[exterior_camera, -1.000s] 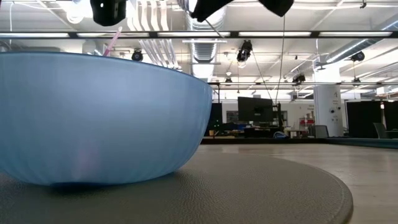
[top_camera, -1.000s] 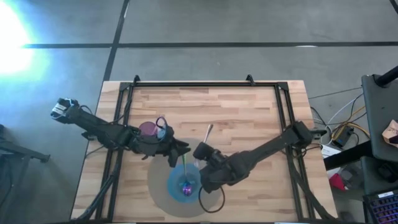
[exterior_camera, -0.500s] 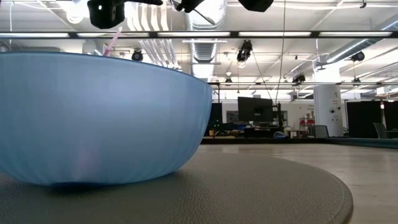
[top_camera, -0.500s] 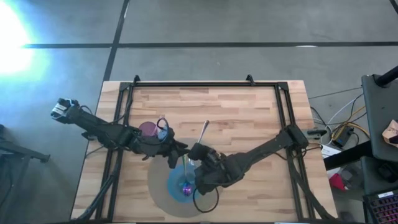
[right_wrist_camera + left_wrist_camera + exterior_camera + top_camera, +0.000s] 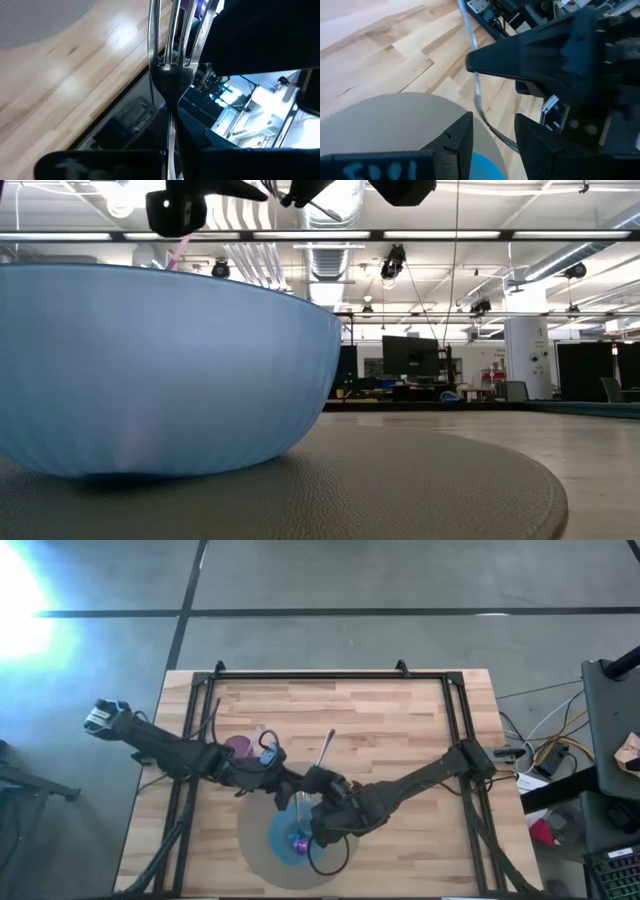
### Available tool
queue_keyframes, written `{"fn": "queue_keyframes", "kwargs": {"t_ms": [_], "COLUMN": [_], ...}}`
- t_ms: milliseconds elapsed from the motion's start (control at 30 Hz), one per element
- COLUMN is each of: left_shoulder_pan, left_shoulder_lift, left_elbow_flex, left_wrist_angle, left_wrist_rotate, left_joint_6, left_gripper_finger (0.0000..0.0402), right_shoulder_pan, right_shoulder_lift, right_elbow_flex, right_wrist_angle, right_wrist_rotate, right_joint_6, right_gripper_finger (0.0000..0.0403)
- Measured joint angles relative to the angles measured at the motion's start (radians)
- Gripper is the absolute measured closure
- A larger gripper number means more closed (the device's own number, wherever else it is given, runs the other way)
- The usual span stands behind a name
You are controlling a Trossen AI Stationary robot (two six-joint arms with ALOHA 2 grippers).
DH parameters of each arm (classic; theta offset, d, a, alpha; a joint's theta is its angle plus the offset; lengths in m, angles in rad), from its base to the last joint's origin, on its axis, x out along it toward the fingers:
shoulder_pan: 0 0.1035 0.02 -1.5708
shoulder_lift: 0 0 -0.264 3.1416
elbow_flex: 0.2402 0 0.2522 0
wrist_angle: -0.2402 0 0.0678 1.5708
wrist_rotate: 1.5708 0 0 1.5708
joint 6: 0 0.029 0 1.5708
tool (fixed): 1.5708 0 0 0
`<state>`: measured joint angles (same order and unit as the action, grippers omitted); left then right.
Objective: Pick & Place Utensil
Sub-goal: Put the silver fork into the blue bowl
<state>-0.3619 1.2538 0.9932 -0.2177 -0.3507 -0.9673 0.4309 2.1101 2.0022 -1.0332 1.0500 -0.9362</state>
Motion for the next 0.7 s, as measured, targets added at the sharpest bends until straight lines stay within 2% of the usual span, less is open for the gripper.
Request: {"fn": "queue_keyframes", "kwargs": {"t_ms": [367,700], "left_shoulder_pan": [0.039,0.052], "left_shoulder_lift": [0.019,0.019], "left_elbow_flex": [0.0,0.0], "left_wrist_angle": [0.005,-0.012], "left_wrist_rotate": [0.06,0.106], "left_joint_6": [-0.003,0.035], "left_gripper_finger": [0.0275,0.0367], "right_shoulder_pan": [0.001,0.0], "right_shoulder_lift": [0.0,0.0], "right_elbow_flex": [0.004,0.004], "right_wrist_angle": [0.001,0.028], "right_wrist_rotate": [0.046,0.051], "right_joint_6": [-0.021,-0.073], "right_gripper_finger": [0.0392,0.0391]}}
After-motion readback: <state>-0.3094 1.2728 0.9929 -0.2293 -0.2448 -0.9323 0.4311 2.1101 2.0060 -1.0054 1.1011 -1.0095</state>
